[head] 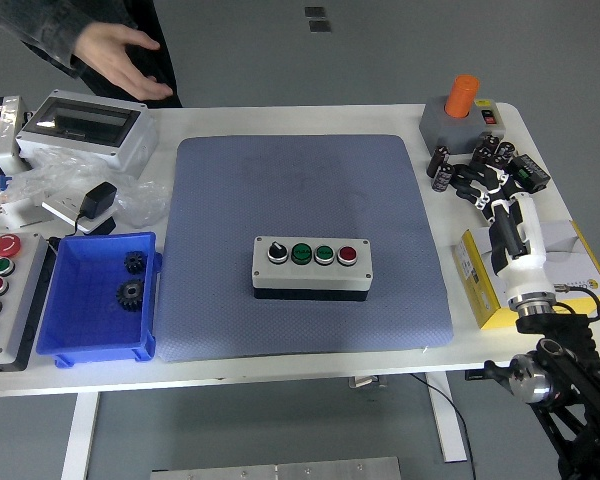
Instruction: Pick up the button,place it on the desk,press the button,press the button
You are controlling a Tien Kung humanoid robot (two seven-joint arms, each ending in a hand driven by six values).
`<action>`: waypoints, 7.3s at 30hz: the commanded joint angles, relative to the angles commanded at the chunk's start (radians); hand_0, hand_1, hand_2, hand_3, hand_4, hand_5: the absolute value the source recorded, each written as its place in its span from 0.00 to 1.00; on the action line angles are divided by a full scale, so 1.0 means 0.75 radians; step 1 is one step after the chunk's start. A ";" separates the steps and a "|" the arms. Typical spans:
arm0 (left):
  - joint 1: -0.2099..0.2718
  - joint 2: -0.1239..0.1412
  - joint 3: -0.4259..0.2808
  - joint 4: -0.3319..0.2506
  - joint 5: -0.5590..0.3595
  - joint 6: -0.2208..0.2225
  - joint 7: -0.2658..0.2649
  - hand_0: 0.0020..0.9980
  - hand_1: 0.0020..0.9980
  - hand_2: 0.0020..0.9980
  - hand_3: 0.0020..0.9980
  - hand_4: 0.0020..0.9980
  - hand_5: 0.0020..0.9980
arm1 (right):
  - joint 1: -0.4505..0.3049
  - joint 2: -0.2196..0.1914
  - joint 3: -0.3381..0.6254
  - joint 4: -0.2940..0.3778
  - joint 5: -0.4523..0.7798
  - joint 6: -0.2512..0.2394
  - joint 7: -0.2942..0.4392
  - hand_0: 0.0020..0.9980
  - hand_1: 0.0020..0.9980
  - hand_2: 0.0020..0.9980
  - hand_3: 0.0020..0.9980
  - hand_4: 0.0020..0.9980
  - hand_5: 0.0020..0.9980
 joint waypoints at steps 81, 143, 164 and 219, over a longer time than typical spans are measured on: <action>-0.011 -0.006 -0.020 0.000 0.029 -0.001 0.013 0.68 0.68 0.59 0.65 0.71 0.29 | 0.294 0.054 -0.519 0.119 -1.771 -0.012 -1.361 1.00 1.00 1.00 1.00 1.00 0.52; -0.019 -0.008 0.062 0.000 -0.037 -0.005 -0.024 0.68 0.68 0.59 0.65 0.71 0.29 | 0.379 0.008 -0.741 0.041 -1.794 -0.265 -1.337 0.16 0.31 0.33 0.36 0.45 0.06; -0.023 -0.009 0.055 0.000 -0.032 -0.005 -0.016 0.68 0.68 0.59 0.66 0.71 0.29 | 0.641 -0.121 -1.100 -0.119 -1.727 -0.350 -0.728 0.26 0.36 0.34 0.37 0.50 0.00; -0.023 -0.012 0.047 0.000 -0.021 -0.016 -0.023 0.68 0.68 0.59 0.65 0.71 0.29 | 0.605 -0.144 -0.986 -0.127 -1.488 -0.305 -0.577 0.69 0.76 0.84 1.00 0.74 0.19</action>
